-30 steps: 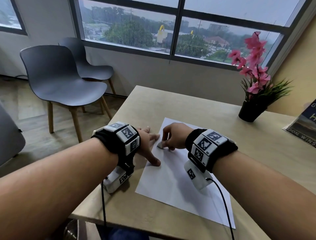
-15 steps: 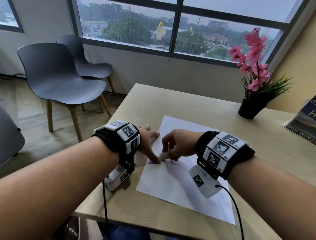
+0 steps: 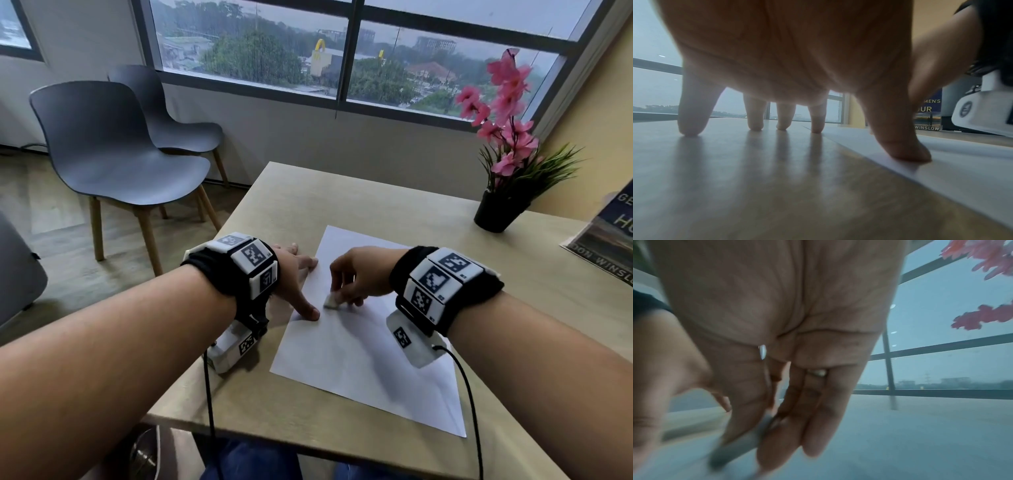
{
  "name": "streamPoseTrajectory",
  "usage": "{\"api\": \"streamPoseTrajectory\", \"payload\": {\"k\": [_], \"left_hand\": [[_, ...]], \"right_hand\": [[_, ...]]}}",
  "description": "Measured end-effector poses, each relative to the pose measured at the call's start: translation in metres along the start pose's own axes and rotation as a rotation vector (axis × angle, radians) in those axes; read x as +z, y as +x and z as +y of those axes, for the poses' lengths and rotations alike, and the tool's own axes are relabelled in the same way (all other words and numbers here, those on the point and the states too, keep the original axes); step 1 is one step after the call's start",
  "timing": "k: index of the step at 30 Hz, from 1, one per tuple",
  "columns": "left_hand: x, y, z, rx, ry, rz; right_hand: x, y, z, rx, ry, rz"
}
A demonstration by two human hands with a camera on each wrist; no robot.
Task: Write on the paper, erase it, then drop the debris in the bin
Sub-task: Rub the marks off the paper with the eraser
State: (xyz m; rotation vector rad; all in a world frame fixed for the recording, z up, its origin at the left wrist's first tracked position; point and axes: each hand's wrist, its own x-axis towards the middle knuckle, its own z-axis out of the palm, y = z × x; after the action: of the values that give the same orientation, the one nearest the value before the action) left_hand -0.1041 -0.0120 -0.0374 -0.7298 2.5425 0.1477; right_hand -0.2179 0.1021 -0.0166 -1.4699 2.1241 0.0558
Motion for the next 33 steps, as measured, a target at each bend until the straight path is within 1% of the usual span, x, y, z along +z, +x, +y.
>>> {"api": "streamPoseTrajectory", "payload": {"k": [2,3,5,8,9,14,15,19,20,25,27,30,33], "left_hand": [[0.001,0.001,0.000,-0.005,-0.002,0.001],[0.001,0.002,0.000,-0.007,-0.004,-0.001],[0.001,0.004,-0.001,-0.009,-0.010,-0.006],[0.001,0.004,-0.002,-0.012,-0.019,-0.006],[0.002,0.004,-0.002,-0.011,-0.021,-0.003],[0.003,0.005,-0.002,-0.010,-0.035,0.009],[0.003,0.005,-0.003,-0.013,-0.037,0.006],[0.003,0.006,-0.002,-0.018,-0.038,0.006],[0.003,0.005,-0.002,-0.018,-0.041,0.004],[0.002,0.006,-0.003,-0.023,-0.058,-0.005],[0.002,0.006,-0.002,-0.024,-0.062,-0.007],[0.001,0.003,-0.001,-0.024,-0.061,-0.006],[-0.005,-0.002,0.004,-0.027,-0.049,-0.016]], "right_hand": [[-0.002,0.005,0.002,0.045,-0.020,0.089],[-0.002,0.005,0.002,0.053,-0.023,0.108],[0.002,0.002,0.003,0.033,-0.017,0.081],[0.007,-0.007,0.002,-0.011,0.020,-0.036],[0.006,-0.008,0.003,-0.015,0.011,-0.050],[0.000,-0.003,0.005,0.058,-0.062,0.068],[0.001,-0.004,0.004,0.058,-0.055,0.064],[0.007,-0.016,0.004,0.006,-0.009,-0.049],[0.007,-0.018,0.004,0.004,-0.017,-0.056],[0.005,-0.017,0.005,0.034,-0.057,0.019],[0.008,-0.020,0.005,0.017,-0.060,0.002],[0.009,-0.029,0.009,0.011,-0.059,-0.069],[0.011,-0.032,0.014,0.017,-0.037,-0.056]]}}
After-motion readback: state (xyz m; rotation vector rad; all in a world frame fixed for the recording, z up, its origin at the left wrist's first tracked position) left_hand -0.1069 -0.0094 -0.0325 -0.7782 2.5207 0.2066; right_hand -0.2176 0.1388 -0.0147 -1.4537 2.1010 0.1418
